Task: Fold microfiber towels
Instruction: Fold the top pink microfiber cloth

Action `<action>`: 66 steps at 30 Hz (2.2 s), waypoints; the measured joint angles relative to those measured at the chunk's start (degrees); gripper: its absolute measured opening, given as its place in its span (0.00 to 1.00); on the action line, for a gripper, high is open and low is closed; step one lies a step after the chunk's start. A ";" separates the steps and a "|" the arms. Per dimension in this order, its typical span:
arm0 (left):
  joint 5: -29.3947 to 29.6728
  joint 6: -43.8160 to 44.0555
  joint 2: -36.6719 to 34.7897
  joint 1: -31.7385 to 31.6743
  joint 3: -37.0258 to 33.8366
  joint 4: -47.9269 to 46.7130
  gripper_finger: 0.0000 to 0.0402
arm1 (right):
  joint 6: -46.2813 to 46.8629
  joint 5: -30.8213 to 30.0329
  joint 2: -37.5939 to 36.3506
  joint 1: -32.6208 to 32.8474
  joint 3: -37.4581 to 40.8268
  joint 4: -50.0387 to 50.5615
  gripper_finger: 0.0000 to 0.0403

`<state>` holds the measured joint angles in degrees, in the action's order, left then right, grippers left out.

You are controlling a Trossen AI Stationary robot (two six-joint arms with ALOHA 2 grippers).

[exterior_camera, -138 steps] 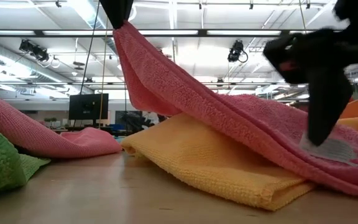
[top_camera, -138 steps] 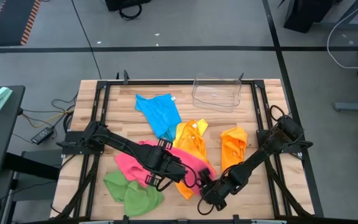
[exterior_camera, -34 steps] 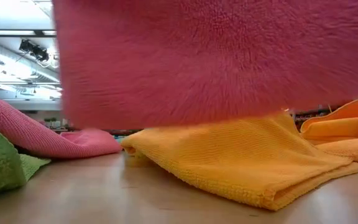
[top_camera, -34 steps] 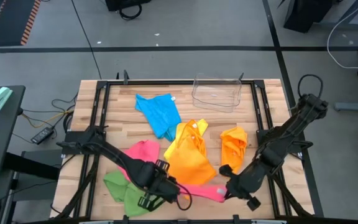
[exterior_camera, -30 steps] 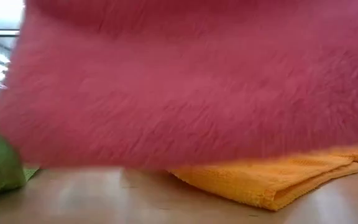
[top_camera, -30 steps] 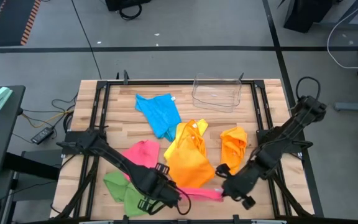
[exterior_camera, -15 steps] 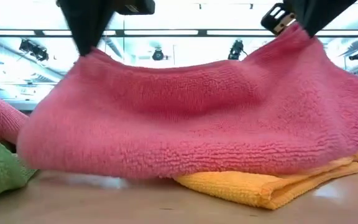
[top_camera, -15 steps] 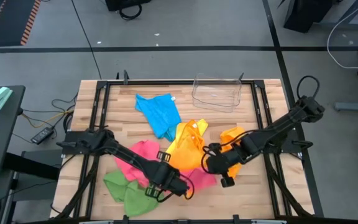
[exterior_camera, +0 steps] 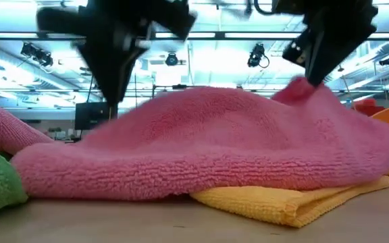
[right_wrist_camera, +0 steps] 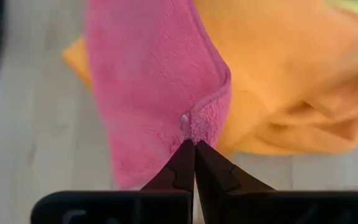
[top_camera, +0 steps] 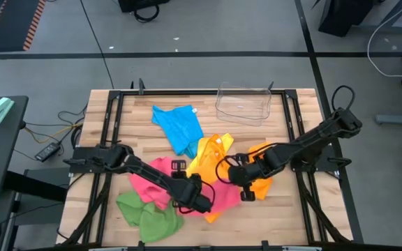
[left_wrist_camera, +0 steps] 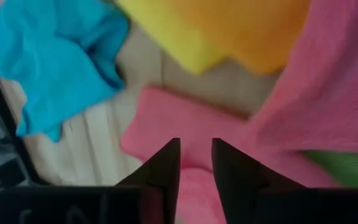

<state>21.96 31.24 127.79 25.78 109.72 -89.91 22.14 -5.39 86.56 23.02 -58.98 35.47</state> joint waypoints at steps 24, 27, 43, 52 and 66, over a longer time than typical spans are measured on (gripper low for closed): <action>-0.73 -25.27 -0.56 10.19 -3.51 22.95 0.35 | -2.21 -0.78 -0.82 -2.04 0.90 4.69 0.26; -0.73 -24.22 -0.59 9.49 -3.50 23.97 0.35 | -1.78 -1.33 -2.16 -2.11 0.90 7.77 0.33; -2.69 -22.89 -0.59 7.19 -3.50 26.32 0.28 | -6.00 -10.47 -3.10 10.77 7.83 -16.54 0.39; -3.29 -21.74 -0.66 7.82 -3.50 23.37 0.27 | 0.34 -11.29 7.81 16.80 11.95 -28.80 0.39; -4.27 -19.41 -1.09 7.72 4.37 17.33 0.23 | 3.88 -9.19 14.87 13.92 11.03 -26.31 0.39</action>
<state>17.69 11.83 126.69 33.50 114.09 -72.57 26.03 -14.58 101.43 36.93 -47.95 9.16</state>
